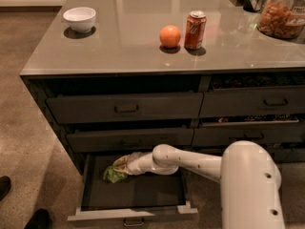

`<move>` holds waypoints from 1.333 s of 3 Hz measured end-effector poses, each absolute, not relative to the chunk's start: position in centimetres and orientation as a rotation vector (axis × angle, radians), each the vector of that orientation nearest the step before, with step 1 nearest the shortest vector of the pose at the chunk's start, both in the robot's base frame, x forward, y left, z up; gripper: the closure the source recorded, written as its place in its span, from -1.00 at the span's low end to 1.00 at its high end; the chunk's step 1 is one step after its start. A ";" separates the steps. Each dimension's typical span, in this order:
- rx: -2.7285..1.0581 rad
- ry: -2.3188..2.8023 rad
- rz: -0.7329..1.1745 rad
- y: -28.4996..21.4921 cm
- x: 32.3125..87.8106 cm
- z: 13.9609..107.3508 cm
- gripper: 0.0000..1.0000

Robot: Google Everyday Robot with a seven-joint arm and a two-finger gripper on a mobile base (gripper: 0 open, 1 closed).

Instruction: Place green rice chip bag into bottom drawer

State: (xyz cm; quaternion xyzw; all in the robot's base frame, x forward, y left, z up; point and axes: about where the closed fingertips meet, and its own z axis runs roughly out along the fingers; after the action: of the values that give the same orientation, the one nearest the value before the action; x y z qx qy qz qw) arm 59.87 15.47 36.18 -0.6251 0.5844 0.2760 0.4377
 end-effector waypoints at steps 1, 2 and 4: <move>-1.559 1.491 0.677 14.9 61.1 33.1 1.00; -1.551 1.538 0.672 14.2 61.9 30.1 0.94; -1.544 1.543 0.690 14.7 62.1 27.9 -0.15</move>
Offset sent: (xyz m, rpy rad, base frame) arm 0.0317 -0.0257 -0.0860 -0.0722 0.0650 -0.0710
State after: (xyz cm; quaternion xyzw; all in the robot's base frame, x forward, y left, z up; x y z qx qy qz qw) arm 62.05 14.73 27.95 -0.6142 0.6138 0.2743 0.4133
